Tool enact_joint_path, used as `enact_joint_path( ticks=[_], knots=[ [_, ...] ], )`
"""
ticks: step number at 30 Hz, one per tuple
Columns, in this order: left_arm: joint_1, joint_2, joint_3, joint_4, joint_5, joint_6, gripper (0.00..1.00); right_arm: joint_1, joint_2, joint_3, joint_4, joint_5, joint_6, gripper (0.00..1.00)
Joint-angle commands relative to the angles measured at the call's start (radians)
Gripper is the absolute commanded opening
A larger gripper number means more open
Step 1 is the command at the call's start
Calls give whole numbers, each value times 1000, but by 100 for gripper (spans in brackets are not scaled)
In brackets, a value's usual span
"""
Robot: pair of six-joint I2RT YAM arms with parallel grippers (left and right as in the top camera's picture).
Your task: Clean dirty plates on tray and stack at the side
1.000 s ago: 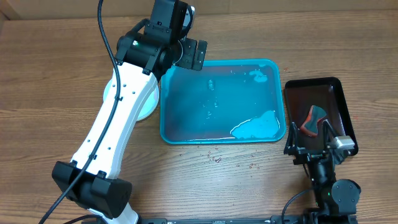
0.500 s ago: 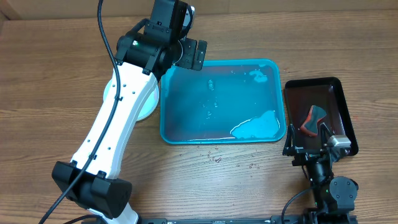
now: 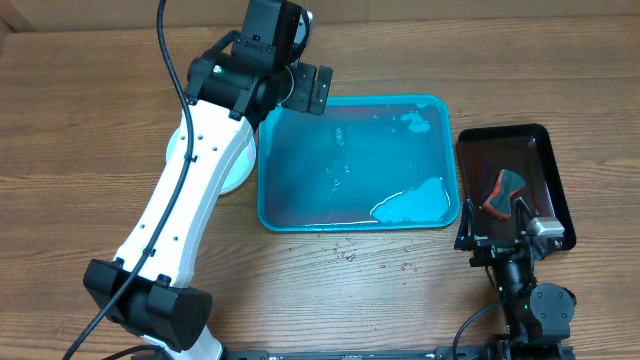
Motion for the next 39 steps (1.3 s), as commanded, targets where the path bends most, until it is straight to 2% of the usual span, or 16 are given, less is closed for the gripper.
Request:
enact_joint_path(
  ticks=[1,6,12,20,28,29,39],
  knots=[
    [-5,3,16,-7,-17,16,100,8,-11,-11,5,9,-1,100],
    [-3,-58,11,9,-77,39,100,8,-11,-11,5,9,-1,100],
    [53,-257,-146,204,-68,53,100,8,-11,-11,5,9,-1,100],
    [265,-661,-652,552,103,44,100,8,-11,-11,5,9,-1,100],
    [399,-1079,-1184,863,121,41,100,8,-11,-11,5,9,-1,100],
    [414,-1172,-1298,934,121,46,100,8,-11,-11,5,9,-1,100],
    [423,-1572,-1698,1069,90,64,100,8,-11,-11,5,9,-1,100]
  ],
)
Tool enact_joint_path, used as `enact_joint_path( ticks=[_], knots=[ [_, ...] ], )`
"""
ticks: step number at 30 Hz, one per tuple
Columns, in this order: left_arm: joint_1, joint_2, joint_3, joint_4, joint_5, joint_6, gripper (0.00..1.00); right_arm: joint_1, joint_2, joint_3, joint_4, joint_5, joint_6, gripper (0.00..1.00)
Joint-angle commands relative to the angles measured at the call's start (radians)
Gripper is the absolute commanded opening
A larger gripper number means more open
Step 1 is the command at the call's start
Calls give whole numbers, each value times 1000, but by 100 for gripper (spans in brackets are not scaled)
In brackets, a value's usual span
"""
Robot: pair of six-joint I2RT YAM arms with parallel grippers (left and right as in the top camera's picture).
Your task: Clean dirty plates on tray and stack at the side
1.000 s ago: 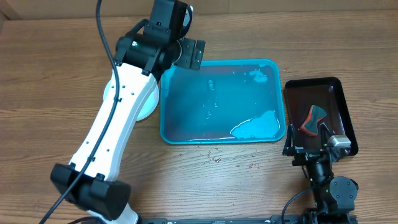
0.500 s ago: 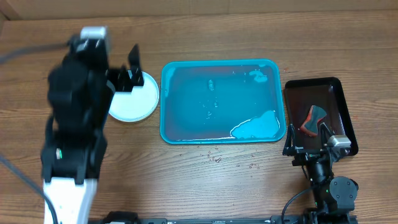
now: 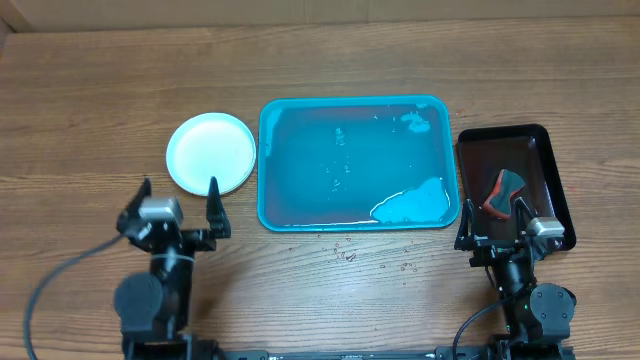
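A white plate (image 3: 211, 152) lies on the table just left of the blue tray (image 3: 268, 165), which holds a film of water and no plates. My left gripper (image 3: 178, 205) stands open at the near left, just in front of the plate, with nothing between its fingers. At the near right my right gripper (image 3: 495, 222) stands open too, at the front edge of the black tray (image 3: 545, 140). A red and grey sponge (image 3: 502, 191) rests in that black tray.
Drops of water (image 3: 348, 254) spot the wood in front of the blue tray. Bare wooden table runs along the back and far left.
My left arm, stretched over the plate to the blue tray's back left corner, is now drawn back at the near left, its gripper open. The white plate shows in full. The right arm has not moved.
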Motion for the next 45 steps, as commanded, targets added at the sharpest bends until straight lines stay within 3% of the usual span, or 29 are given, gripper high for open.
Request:
enact_joint_path(
  ticks=[1,12,19,45],
  knots=[
    [13,-130,-115,16,-8,18,99,8,-10,-11,5,9,-1,100],
    [14,-320,-298,15,-8,18,100,8,-10,-11,5,9,-1,100],
    [13,-322,-319,-79,-8,18,100,8,-10,-11,5,9,-1,100],
    [13,-320,-319,-75,-8,19,100,8,-10,-11,5,9,-1,100]
  ],
)
